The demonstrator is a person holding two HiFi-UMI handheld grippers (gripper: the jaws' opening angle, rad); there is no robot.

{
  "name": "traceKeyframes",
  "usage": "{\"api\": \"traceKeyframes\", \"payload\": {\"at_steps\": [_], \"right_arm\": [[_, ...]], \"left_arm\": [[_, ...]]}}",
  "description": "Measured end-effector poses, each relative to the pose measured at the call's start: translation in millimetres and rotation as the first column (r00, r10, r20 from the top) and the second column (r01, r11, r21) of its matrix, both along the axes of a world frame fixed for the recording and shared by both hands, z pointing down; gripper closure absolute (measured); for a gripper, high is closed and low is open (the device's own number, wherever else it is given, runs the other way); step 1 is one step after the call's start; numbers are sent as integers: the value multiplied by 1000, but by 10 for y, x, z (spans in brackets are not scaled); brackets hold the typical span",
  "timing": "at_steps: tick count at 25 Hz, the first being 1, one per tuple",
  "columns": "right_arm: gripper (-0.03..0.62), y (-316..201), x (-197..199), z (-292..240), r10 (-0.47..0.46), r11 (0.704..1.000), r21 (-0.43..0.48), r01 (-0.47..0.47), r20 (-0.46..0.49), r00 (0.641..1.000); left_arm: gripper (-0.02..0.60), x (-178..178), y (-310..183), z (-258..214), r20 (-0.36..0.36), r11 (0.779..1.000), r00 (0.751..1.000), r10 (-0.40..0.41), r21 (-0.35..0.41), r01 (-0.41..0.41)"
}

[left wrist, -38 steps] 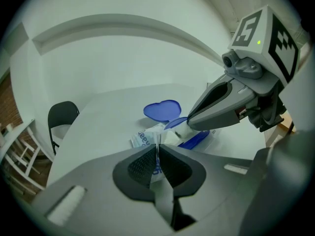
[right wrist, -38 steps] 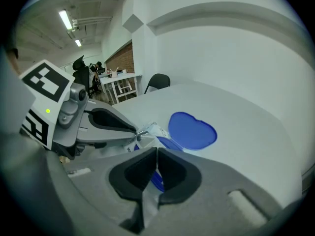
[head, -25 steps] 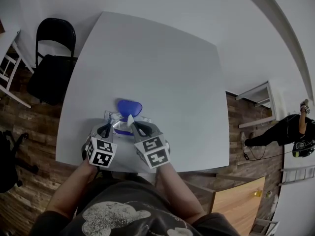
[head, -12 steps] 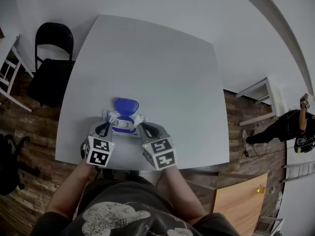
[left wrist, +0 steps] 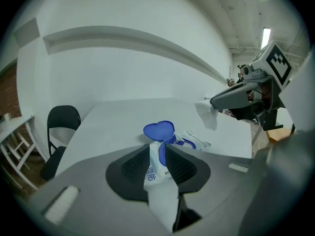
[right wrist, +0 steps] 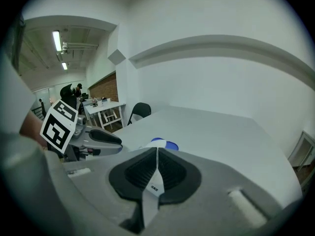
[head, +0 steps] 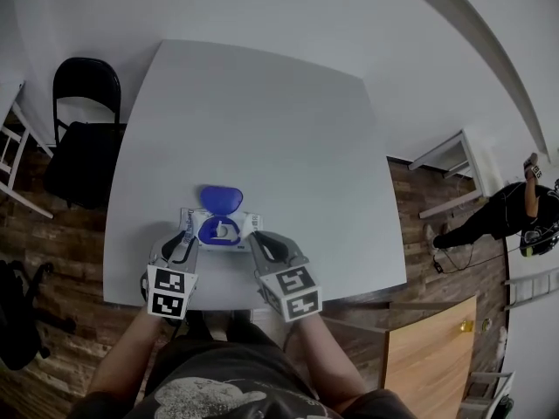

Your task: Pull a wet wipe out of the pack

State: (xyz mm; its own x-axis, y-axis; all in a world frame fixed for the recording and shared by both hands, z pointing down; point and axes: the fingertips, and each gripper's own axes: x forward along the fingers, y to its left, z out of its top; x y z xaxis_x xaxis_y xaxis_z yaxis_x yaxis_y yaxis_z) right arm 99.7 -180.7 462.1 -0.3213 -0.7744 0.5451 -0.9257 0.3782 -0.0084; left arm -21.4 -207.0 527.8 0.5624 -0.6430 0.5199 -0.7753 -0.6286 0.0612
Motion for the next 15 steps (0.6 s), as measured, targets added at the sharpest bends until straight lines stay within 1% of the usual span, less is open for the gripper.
{"api": "traceKeyframes", "payload": {"at_steps": [2,4,6,10,15], "right_arm": [[592,32,-12,-57,26,1000,12,-26,11,1000],[592,54,-26,-83,46,999,21,-46,16,999],[592,74,-87,-131,39,999,30,-40,21,999],[592,204,-181,-227,20,998,60,-23,51,998],[592,464,-29,-199,76,995,56,-83,131,988]], "left_arm": [[466,-50,8,-42,-31,1000,1000,0,4,0],[468,-122,-4,-81,-18,1000,1000,15,25,-15],[472,-186,-30,-121,3,998,1000,26,51,-26],[481,-311,23,-239,-29,998,999,-20,61,21],[485,-402,236,-363,-27,994,997,-70,87,72]]}}
